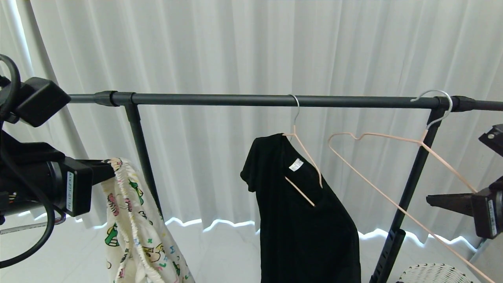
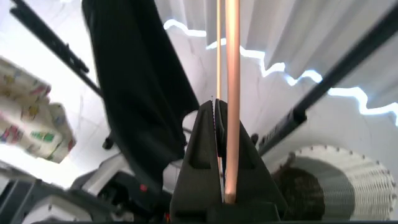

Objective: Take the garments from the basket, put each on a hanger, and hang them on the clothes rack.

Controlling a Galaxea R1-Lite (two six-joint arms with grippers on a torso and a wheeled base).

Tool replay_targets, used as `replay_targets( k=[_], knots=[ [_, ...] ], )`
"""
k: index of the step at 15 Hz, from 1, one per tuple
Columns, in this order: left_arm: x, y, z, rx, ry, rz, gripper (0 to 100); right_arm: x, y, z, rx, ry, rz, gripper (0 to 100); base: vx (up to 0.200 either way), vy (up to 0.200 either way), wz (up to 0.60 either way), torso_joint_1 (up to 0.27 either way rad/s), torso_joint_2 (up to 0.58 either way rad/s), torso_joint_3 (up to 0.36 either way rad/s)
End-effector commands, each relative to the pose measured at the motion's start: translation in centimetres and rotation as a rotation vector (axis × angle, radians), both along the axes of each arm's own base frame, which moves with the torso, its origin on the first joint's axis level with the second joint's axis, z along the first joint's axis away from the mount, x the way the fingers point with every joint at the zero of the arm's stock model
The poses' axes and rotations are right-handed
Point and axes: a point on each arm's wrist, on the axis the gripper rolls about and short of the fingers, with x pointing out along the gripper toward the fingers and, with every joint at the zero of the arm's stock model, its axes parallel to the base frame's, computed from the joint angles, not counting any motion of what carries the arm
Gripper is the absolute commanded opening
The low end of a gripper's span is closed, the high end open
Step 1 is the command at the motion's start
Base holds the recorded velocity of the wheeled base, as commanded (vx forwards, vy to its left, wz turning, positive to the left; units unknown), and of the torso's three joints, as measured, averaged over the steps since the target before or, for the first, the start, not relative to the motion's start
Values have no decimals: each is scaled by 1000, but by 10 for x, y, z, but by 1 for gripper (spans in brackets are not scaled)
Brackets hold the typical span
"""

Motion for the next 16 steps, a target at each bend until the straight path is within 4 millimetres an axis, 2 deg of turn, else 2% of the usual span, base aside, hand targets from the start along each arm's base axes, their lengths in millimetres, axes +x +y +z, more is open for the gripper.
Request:
replay_targets(
  k=[1,4,10,16],
  knots=[
    [1,0,0,1,1,0,0,-14,-5,5,7,-36,-6,0,-200,0,0,17,17,-7],
    [1,0,2,-1,-7,2,0,-20,-10,-3,-34,-30,-69,0,-200,0,0,-6,4,2],
    [0,0,3,-3,-9,1,0,-27,-12,-1,-33,-52,-68,0,-200,0,0,2,-1,2],
    [-2,0,4,-6,-18,-2,0,-42,-18,-3,-63,-32,-53,0,-200,0,0,1,3,4]
  ],
)
